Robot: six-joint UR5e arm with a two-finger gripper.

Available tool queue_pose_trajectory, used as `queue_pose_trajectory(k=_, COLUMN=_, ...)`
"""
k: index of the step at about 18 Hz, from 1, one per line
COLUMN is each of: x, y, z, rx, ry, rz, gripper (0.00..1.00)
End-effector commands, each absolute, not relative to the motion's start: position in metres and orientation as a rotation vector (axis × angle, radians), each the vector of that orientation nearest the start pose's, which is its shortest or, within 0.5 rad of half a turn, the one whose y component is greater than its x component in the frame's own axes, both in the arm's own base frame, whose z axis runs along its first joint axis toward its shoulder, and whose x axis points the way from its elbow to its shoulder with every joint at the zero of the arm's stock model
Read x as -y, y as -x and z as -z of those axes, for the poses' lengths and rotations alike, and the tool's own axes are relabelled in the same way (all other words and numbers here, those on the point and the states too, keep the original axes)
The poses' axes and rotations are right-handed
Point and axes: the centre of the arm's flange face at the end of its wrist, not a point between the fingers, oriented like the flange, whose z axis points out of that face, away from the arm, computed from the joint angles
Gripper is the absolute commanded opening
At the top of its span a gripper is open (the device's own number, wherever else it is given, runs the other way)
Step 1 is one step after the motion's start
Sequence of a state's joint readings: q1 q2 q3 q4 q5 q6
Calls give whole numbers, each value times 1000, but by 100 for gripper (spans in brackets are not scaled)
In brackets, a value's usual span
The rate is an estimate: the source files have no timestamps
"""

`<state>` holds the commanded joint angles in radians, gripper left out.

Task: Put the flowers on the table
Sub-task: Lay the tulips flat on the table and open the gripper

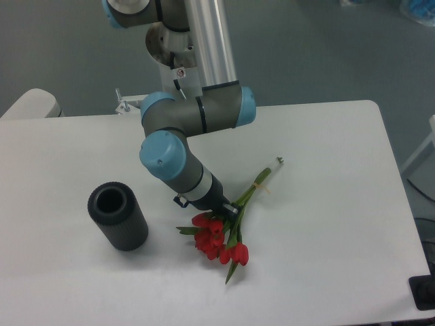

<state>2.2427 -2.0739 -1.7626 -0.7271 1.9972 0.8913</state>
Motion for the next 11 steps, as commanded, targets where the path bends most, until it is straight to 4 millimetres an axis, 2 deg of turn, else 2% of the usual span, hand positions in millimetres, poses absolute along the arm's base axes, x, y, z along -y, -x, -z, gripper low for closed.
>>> queue_pose_trajectory(k=1, x=-542, y=313, z=-207, rx=-307, ry=3255, rz=-669, gripper=23)
queue_pose_trajectory(k=2, x=-543, y=315, z=-208, rx=-305, ry=3252, rz=-673, gripper=29)
queue_pose_trajectory(k=3, x=-543, y=318, z=-212, rx=-297, ry=3245, rz=-678, gripper=51)
queue_pose_trajectory(k=4, x=-547, y=322, z=-219, rx=-293, ry=3229, rz=-685, gripper=63)
queue_pose_trajectory(k=5, x=-547, y=324, z=-222, rx=-296, ry=3225, rz=-687, gripper=71)
queue_pose_trajectory(k=7, x=-549, y=328, z=-228, rx=-306, ry=3216, rz=-696, gripper=92)
queue_pose_trajectory(k=9, x=-552, y=332, z=-237, rx=-291, ry=3198, rz=-711, gripper=99)
queue_pose_trajectory(k=11, x=-553, y=344, z=-256, rx=-254, ry=3161, rz=-722, gripper=99)
